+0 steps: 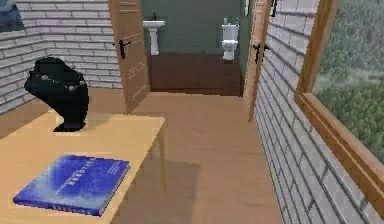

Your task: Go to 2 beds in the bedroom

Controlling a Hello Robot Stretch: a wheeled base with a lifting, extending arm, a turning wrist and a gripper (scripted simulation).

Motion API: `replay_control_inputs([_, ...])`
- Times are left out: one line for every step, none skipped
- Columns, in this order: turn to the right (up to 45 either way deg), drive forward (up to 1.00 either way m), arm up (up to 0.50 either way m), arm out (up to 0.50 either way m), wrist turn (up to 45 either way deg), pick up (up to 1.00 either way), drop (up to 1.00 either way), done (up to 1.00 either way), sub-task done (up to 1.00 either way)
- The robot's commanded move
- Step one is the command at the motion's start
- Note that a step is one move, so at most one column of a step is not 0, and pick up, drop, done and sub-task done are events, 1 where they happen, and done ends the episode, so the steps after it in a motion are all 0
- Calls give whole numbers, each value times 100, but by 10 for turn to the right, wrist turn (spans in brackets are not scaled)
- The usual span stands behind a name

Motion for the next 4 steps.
replay_control_inputs([0, 100, 0, 0, 0, 0, 0, 0, 0])
replay_control_inputs([60, 0, 0, 0, 0, 0, 0, 0, 0])
replay_control_inputs([0, 50, 0, 0, 0, 0, 0, 0, 0])
replay_control_inputs([-450, 0, 0, 0, 0, 0, 0, 0, 0])
